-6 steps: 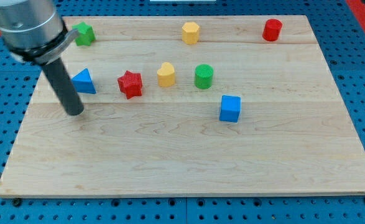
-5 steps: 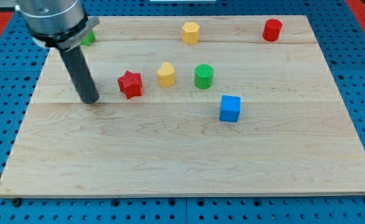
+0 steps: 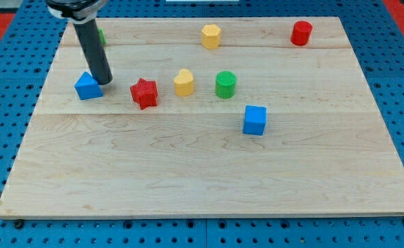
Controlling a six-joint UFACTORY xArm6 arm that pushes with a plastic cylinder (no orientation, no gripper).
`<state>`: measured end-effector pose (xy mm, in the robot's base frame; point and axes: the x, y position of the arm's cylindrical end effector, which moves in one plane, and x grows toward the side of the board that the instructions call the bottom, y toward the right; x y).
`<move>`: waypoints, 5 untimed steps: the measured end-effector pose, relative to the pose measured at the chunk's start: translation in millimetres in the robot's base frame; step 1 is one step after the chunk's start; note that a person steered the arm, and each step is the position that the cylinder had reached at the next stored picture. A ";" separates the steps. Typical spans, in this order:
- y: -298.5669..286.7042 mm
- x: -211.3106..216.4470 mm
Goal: Move the yellow heart parallel to the right of the green circle
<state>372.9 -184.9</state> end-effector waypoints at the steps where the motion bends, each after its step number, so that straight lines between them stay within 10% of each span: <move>1: 3.7 4.4; 5: 86.0 -55.5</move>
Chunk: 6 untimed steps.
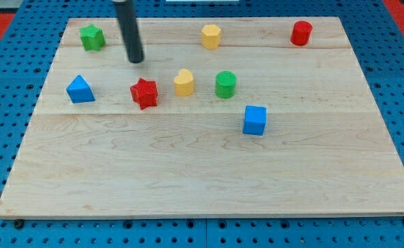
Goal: Move the yellow heart parallel to the right of the green circle
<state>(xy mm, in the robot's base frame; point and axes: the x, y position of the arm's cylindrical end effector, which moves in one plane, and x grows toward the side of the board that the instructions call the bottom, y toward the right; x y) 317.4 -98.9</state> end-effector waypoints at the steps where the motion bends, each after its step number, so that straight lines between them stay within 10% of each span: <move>1: 50.8 35.9; 4: 101.6 82.1; 6: 37.8 118.8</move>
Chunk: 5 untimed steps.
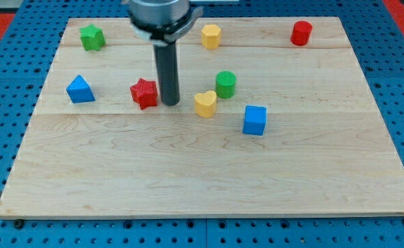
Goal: Move the yellow heart parallel to the right of the green circle
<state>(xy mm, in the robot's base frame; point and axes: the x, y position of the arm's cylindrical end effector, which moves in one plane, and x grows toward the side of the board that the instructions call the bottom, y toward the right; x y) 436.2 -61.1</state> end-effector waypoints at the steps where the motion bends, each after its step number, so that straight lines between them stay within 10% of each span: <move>1: 94.4 -11.3; 5: 213.6 -46.4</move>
